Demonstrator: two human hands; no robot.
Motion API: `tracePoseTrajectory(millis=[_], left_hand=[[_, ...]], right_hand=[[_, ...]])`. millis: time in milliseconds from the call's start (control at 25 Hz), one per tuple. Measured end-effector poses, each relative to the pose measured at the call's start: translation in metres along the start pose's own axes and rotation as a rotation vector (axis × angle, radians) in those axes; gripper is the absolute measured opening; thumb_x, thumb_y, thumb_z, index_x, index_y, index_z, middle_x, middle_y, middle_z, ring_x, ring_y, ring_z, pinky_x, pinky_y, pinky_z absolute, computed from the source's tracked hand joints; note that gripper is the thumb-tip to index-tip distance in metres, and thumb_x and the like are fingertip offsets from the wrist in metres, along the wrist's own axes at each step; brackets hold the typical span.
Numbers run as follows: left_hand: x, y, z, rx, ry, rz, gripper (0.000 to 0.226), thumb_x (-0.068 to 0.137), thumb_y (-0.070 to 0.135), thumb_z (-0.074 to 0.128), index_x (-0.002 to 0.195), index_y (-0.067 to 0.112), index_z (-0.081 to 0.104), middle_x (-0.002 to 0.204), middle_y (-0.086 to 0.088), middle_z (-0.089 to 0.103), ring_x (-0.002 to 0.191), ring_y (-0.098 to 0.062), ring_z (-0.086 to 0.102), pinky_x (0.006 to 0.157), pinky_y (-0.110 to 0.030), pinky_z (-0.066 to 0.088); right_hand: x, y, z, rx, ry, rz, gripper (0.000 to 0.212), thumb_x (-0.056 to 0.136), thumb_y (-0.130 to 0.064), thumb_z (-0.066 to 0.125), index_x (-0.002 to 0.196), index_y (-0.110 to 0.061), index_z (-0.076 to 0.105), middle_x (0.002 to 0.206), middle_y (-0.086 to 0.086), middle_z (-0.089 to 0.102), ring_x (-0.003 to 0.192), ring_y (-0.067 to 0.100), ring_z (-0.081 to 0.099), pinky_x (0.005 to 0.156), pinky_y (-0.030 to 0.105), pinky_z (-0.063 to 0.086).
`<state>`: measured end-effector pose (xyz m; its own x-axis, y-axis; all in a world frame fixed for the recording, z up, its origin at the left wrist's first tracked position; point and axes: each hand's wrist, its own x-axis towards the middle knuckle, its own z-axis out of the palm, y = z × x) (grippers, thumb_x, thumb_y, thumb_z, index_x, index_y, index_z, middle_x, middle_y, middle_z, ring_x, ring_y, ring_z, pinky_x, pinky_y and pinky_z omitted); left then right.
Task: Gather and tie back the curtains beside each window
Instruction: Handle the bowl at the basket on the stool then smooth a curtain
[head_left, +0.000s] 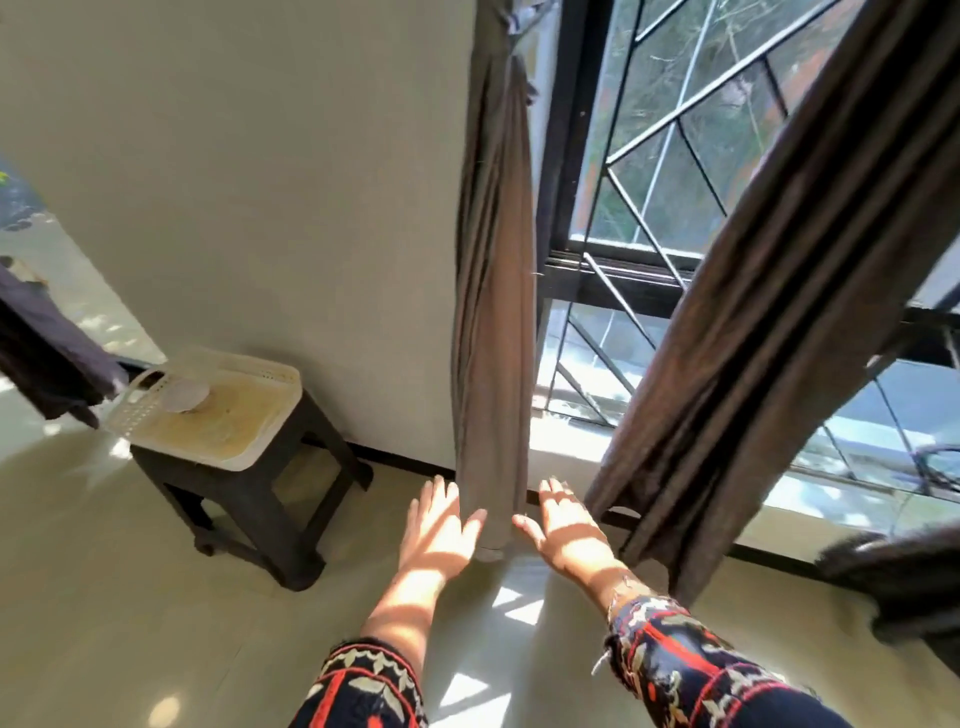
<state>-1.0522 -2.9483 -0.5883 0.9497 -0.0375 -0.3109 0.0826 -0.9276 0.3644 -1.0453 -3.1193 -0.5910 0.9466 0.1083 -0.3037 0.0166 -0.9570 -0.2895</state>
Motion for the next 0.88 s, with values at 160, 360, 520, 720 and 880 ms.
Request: tracePoseTrajectory(millis=[160,360,520,720,880], left_hand=[[-0.001,0.048,0.019,0.014,-0.047,0.029,0.064,0.097,0.047,0.025,0.148,0.011,0.009,0.158,-0.007,-0.004,0.145,-0.017,-0.008,0.117,-0.032,-0.007],[0.001,0.107,0.042,0.015,-0.073,0.032,0.064,0.097,0.049,0.022,0.148,0.014,0.007,0.157,-0.003,-0.008,0.144,-0.014,-0.012,0.116,-0.031,-0.008],[0.011,0.143,0.047,0.023,-0.041,0.010,0.063,0.097,0.048,0.023,0.148,0.013,0.008,0.158,-0.005,-0.004,0.145,-0.016,-0.008,0.117,-0.032,-0.005],[0.023,0.159,0.049,-0.002,-0.031,-0.039,0.064,0.097,0.048,0.023,0.148,0.013,0.008,0.158,-0.006,-0.003,0.145,-0.018,-0.007,0.117,-0.031,-0.003],[0.048,0.152,0.045,-0.067,-0.038,0.019,0.064,0.098,0.045,0.026,0.148,0.011,0.007,0.157,-0.007,-0.006,0.145,-0.018,-0.009,0.117,-0.030,-0.006]], right_hand=[[-0.022,0.047,-0.006,0.065,0.067,0.028,0.071,0.095,-0.050,0.035,0.146,-0.006,0.014,0.155,0.011,0.013,0.143,0.022,0.012,0.114,0.029,0.008],[-0.036,0.109,-0.025,0.085,0.008,0.037,0.072,0.096,-0.050,0.031,0.147,-0.006,0.008,0.157,0.011,0.004,0.145,0.022,0.002,0.116,0.032,0.007],[-0.031,0.150,-0.044,0.081,0.030,0.013,0.072,0.095,-0.051,0.032,0.147,-0.007,0.010,0.157,0.010,0.006,0.145,0.021,0.004,0.116,0.032,0.009],[-0.017,0.156,-0.044,0.106,-0.013,-0.053,0.068,0.096,-0.047,0.032,0.147,-0.007,0.011,0.156,0.009,0.009,0.144,0.019,0.008,0.114,0.030,0.013],[0.014,0.139,-0.035,0.212,-0.075,-0.078,0.060,0.098,-0.041,0.032,0.146,-0.007,0.017,0.156,0.008,0.013,0.144,0.017,0.011,0.113,0.028,0.016]])
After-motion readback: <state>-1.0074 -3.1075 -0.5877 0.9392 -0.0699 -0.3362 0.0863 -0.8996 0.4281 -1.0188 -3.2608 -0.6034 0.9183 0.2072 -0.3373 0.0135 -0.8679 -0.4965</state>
